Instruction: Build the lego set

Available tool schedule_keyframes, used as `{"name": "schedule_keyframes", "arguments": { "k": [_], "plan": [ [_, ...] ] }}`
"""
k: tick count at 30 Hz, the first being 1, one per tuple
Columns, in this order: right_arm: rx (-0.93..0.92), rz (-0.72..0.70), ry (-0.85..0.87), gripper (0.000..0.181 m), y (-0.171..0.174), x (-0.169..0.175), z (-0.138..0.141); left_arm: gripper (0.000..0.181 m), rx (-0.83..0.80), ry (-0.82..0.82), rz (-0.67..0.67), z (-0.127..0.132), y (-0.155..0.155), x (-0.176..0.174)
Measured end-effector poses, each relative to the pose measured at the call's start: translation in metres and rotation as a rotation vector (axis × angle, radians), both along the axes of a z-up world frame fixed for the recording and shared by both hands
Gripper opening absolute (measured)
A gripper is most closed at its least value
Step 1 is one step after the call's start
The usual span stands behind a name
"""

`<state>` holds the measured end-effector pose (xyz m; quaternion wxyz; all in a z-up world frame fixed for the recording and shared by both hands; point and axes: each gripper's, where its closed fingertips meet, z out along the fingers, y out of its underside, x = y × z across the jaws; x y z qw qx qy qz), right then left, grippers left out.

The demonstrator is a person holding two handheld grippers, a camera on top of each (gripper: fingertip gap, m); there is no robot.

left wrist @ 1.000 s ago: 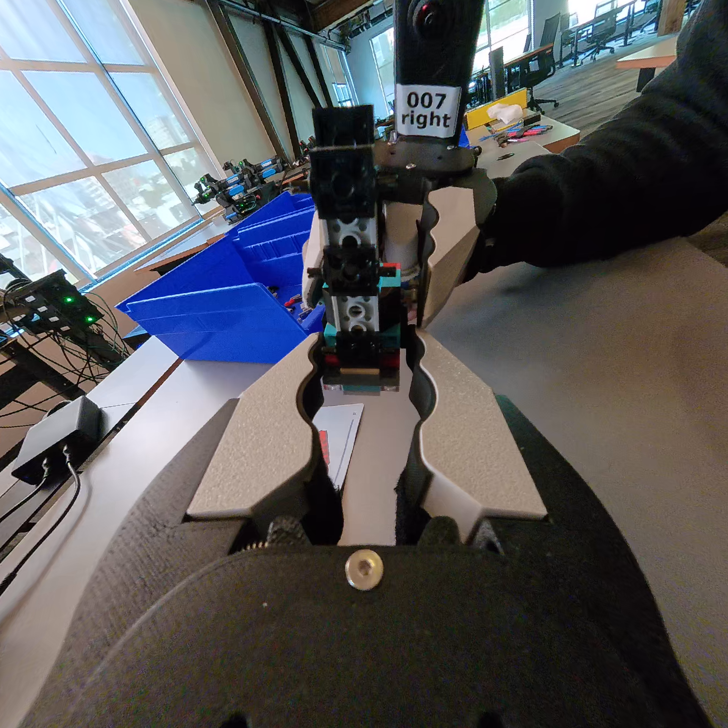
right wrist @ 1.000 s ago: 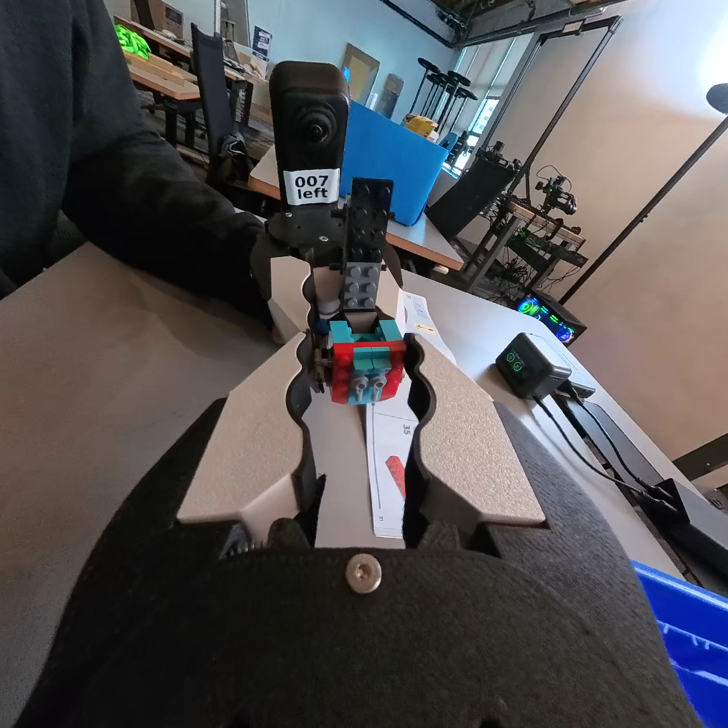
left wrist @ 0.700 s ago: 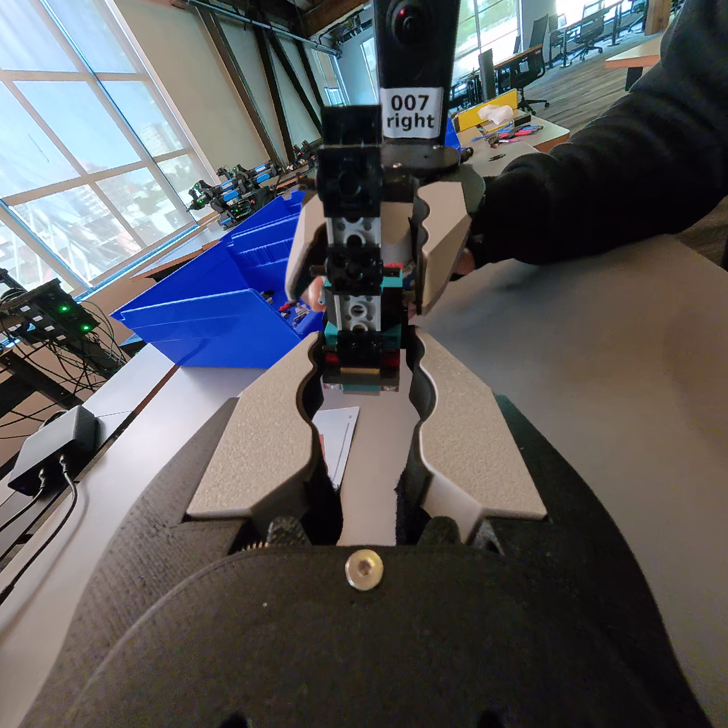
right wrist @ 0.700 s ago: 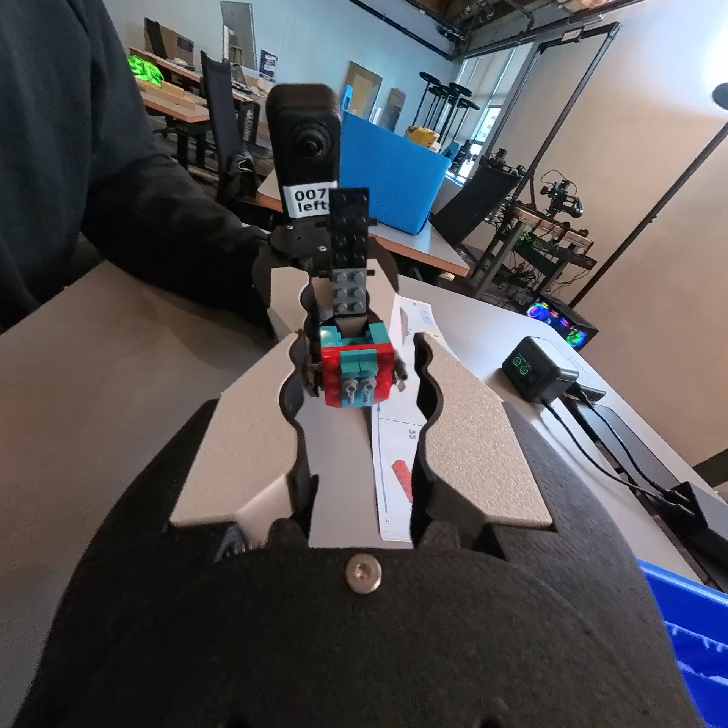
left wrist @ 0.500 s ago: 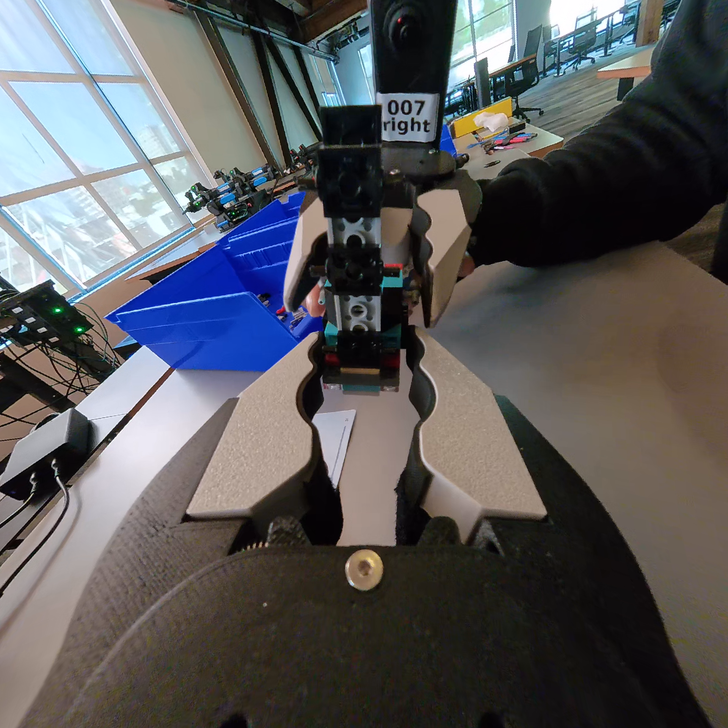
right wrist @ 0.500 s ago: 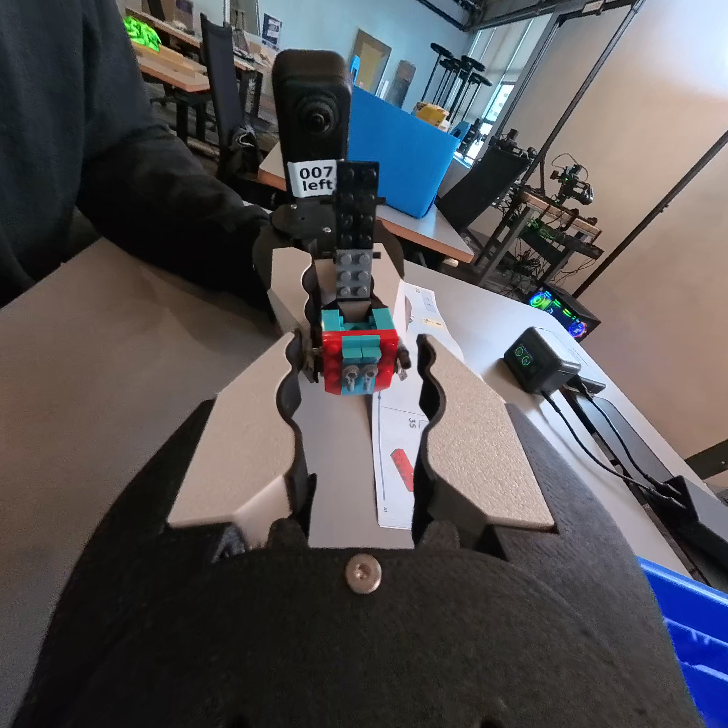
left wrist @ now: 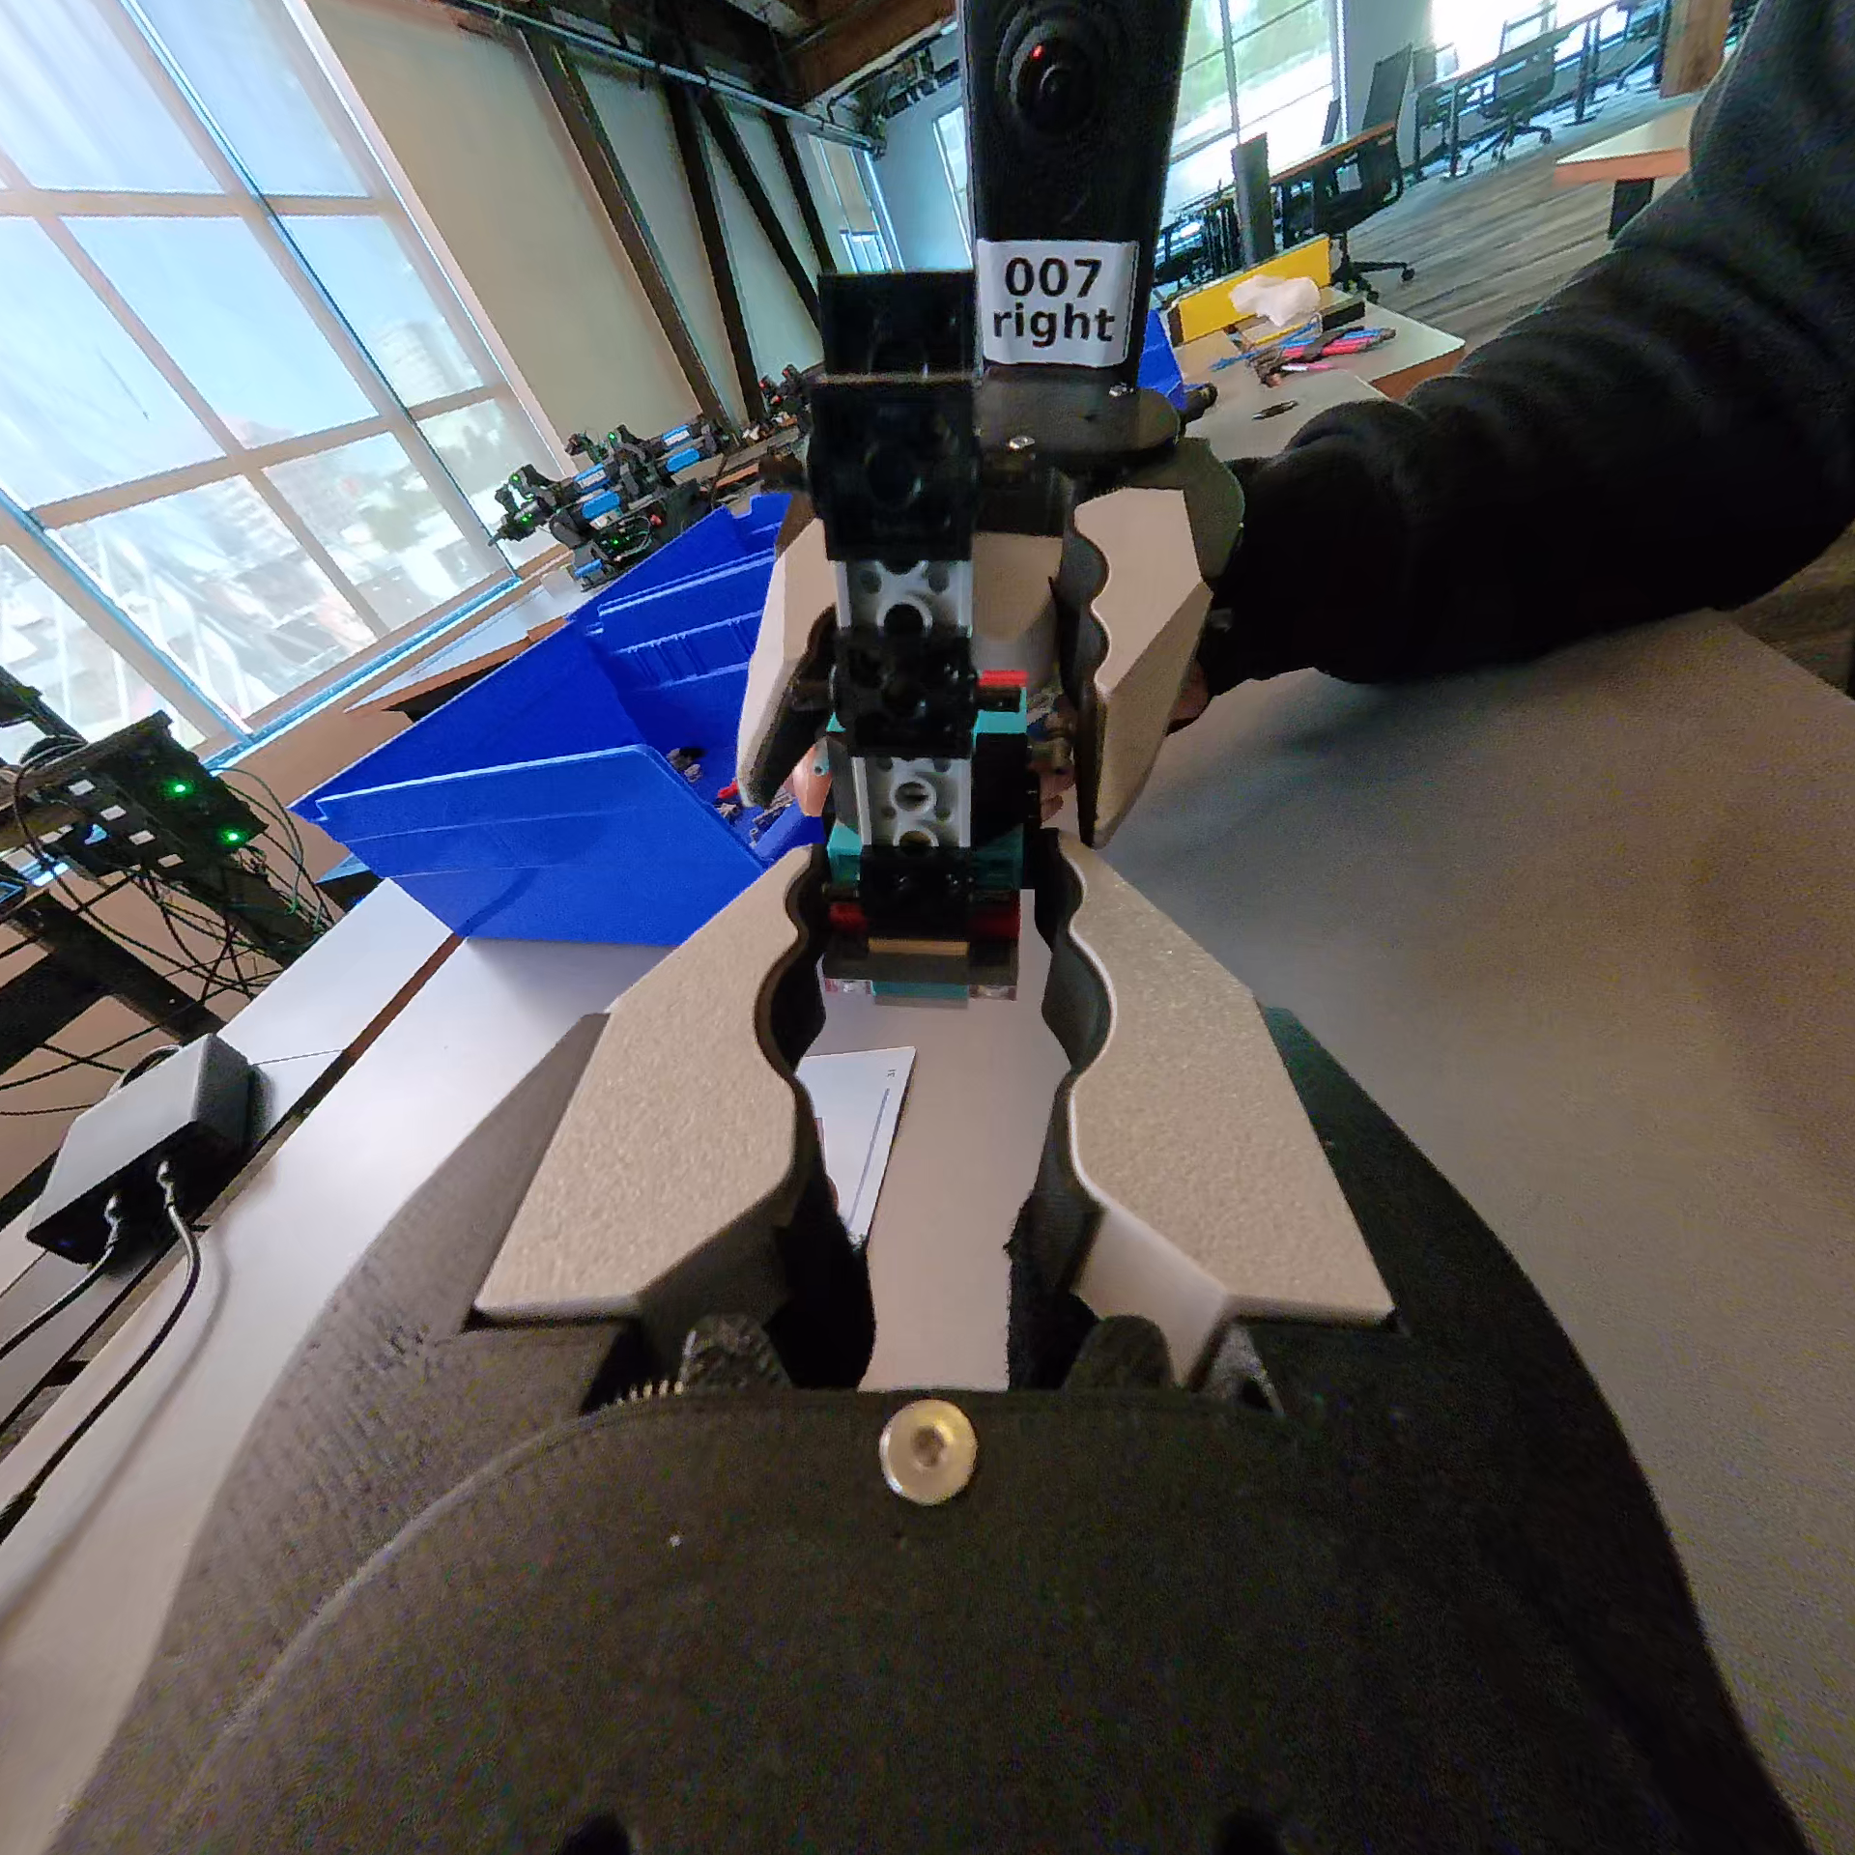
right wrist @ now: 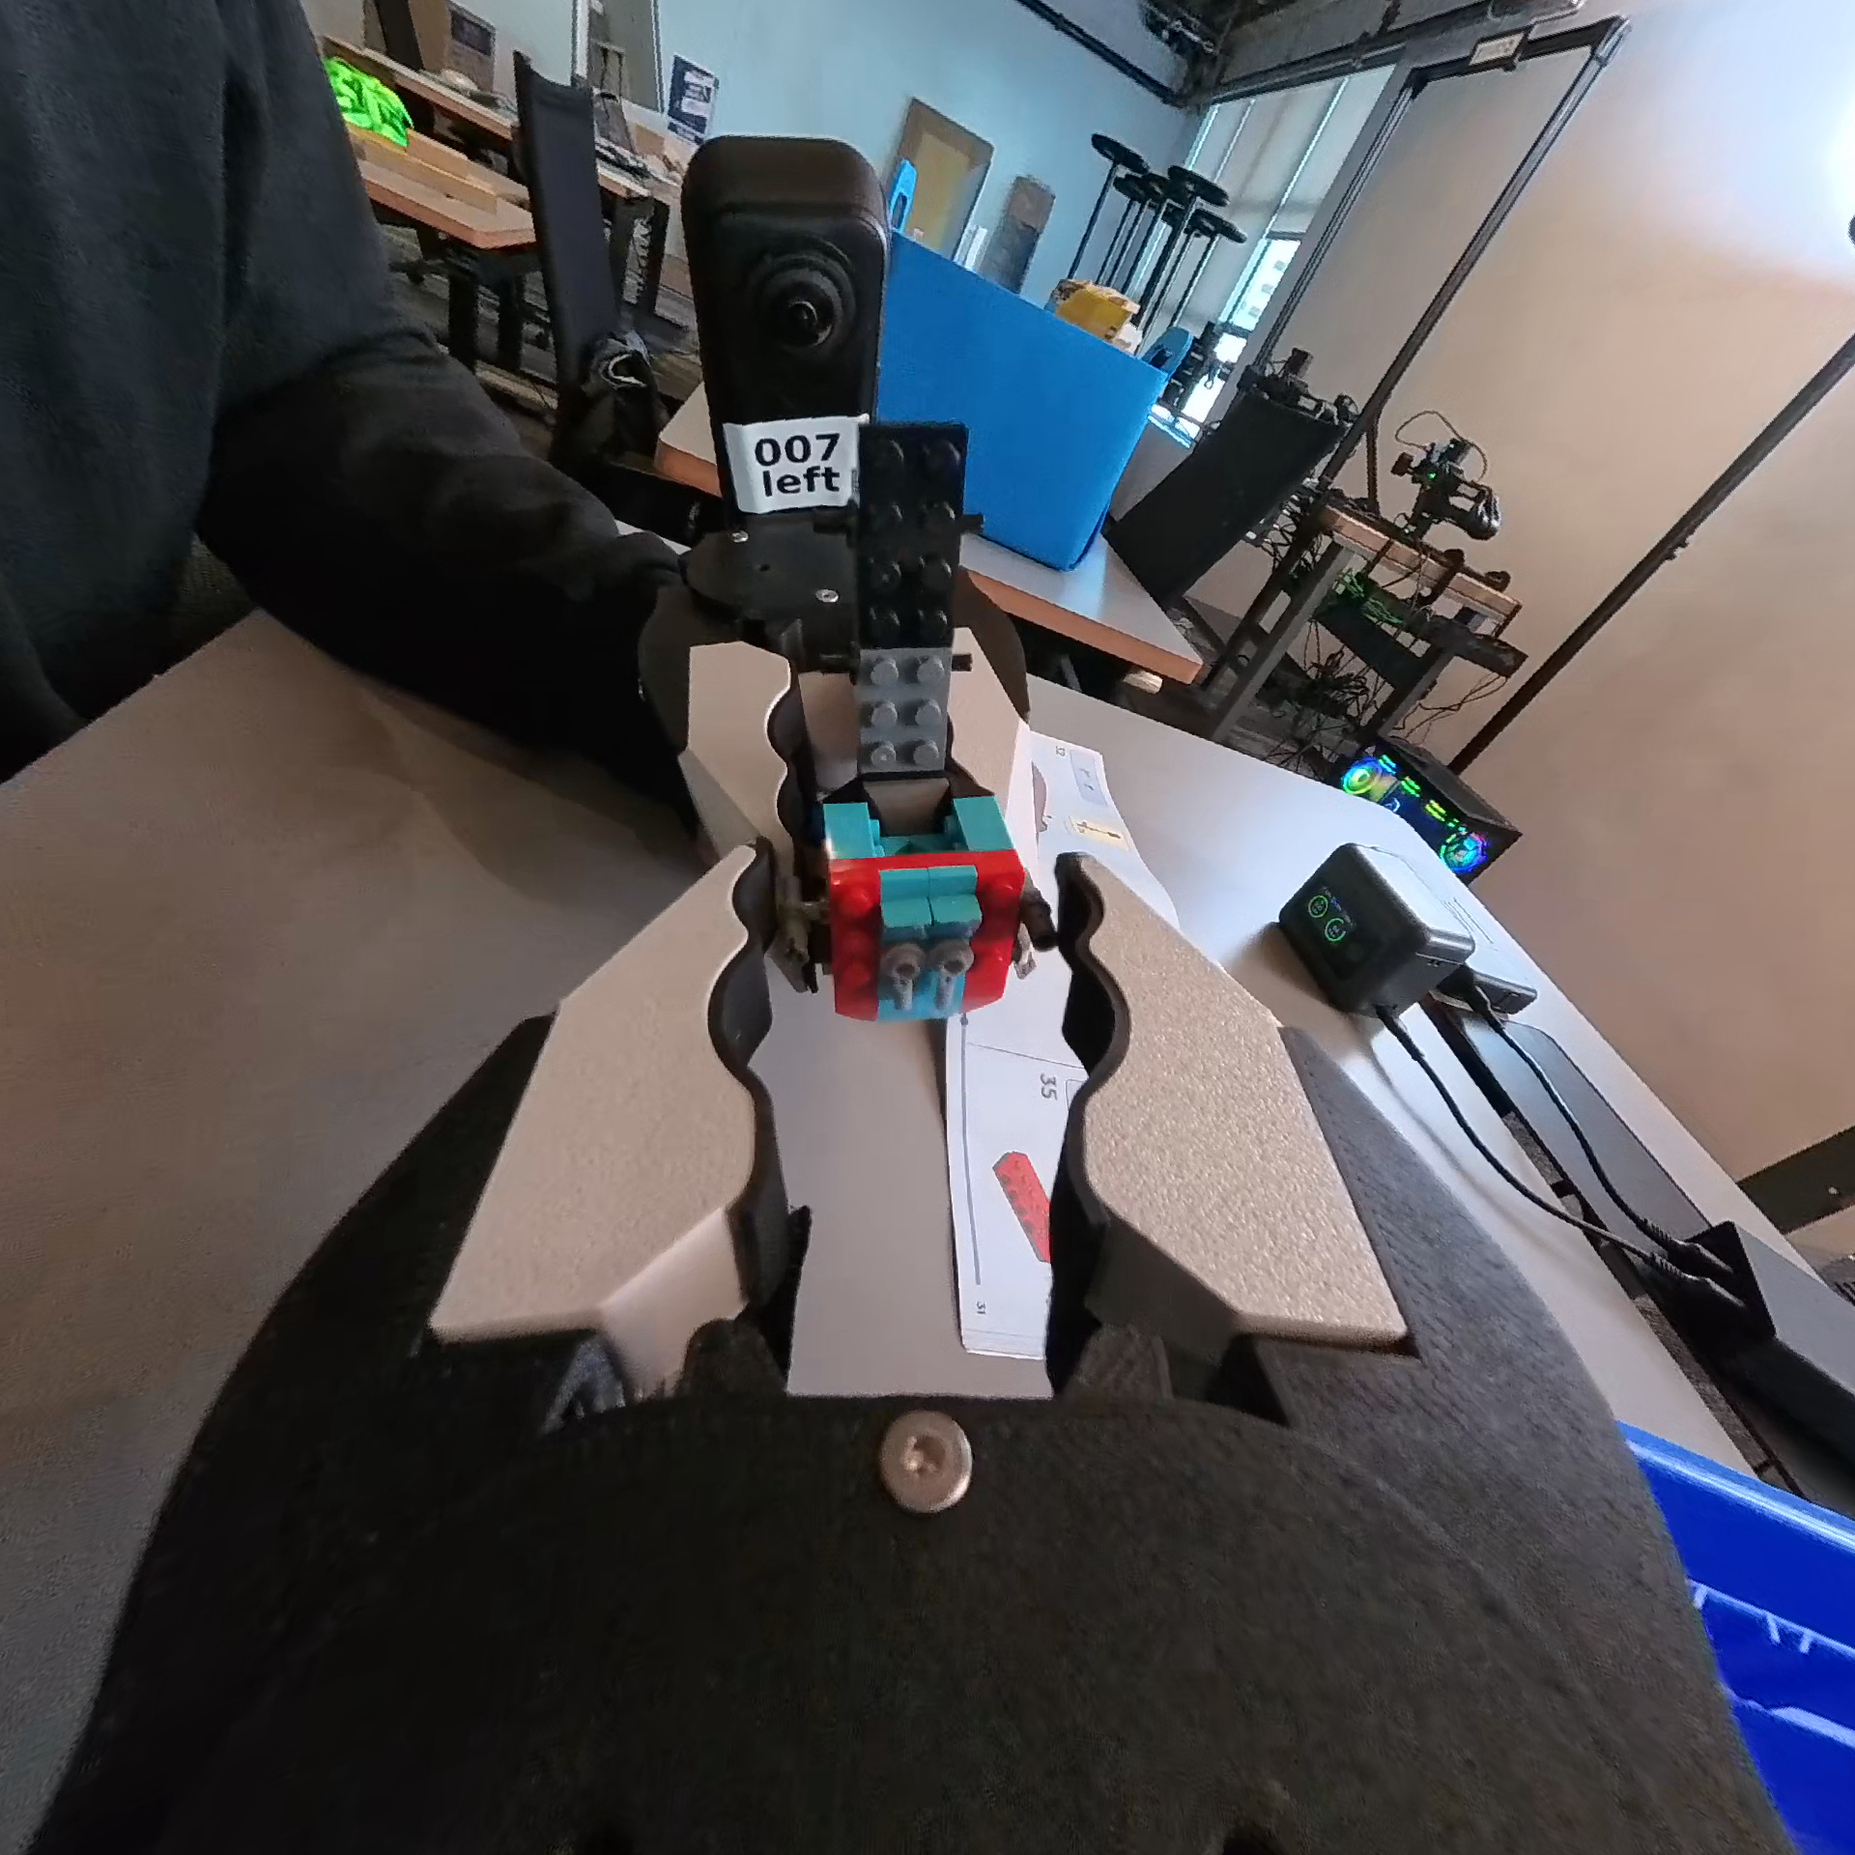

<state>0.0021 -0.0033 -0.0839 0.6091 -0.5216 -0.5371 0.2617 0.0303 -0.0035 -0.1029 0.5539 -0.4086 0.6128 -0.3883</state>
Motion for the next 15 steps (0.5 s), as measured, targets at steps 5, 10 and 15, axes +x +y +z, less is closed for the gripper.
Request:
{"name": "schedule_keyframes", "arguments": {
  "k": [5, 10, 15],
  "plan": [
    [0.02, 0.007, -0.004, 0.056, -0.0013, -0.0003, -0.0003, 0.041, 0.013, 0.005, 0.003, -0.0009, -0.001, 0.0007],
    [0.021, 0.003, -0.019, 0.055, -0.0001, -0.0005, -0.0011, 0.04, 0.032, 0.006, 0.018, -0.0009, 0.0001, 0.0006],
    [0.012, -0.001, -0.018, 0.055, 0.0006, -0.0009, -0.0005, 0.04, 0.035, 0.005, 0.024, -0.0004, 0.0009, 0.0001]
  ]
}}
